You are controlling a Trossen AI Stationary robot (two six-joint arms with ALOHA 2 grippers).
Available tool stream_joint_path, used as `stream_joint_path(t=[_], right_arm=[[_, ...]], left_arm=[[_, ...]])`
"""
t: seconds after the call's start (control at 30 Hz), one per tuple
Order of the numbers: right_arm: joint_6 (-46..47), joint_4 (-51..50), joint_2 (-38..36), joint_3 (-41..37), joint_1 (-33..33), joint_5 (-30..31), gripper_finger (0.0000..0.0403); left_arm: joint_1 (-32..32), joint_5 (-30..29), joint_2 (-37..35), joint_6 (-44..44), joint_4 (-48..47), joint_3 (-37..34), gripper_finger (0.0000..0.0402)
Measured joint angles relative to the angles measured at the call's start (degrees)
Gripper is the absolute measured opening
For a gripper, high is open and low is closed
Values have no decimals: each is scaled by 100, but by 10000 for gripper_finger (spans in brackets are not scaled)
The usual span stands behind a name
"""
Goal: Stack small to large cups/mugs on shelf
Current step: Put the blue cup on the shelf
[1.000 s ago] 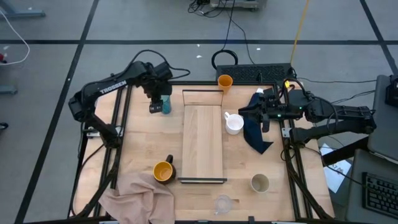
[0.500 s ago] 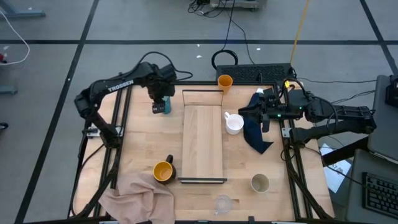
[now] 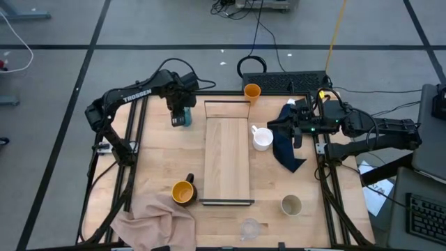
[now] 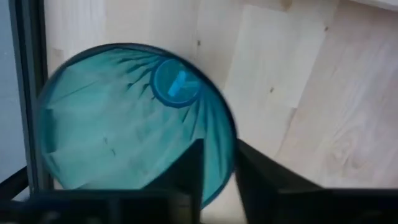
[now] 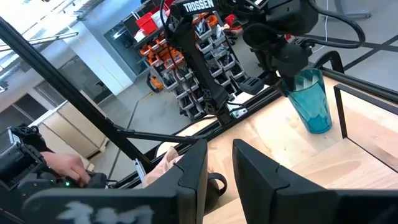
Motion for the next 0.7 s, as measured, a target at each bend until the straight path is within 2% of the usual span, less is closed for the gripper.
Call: stream_joint_path(t=[0.07,0.13,0.4,0.7], right_arm=[[0,0,0,0,0,0,68],[0,0,0,0,0,-1,68],[-40,-1,0,0,0,0,68],[-214,-184,-2,-61,-9,5,68]], left_arm=[[2,55,0,3,3,0,30],[1,0,-2,-21,9,4,11],[4,-246,-8,-136,-179,4,7],[-39,-117,-451,-476,-484,2,4]])
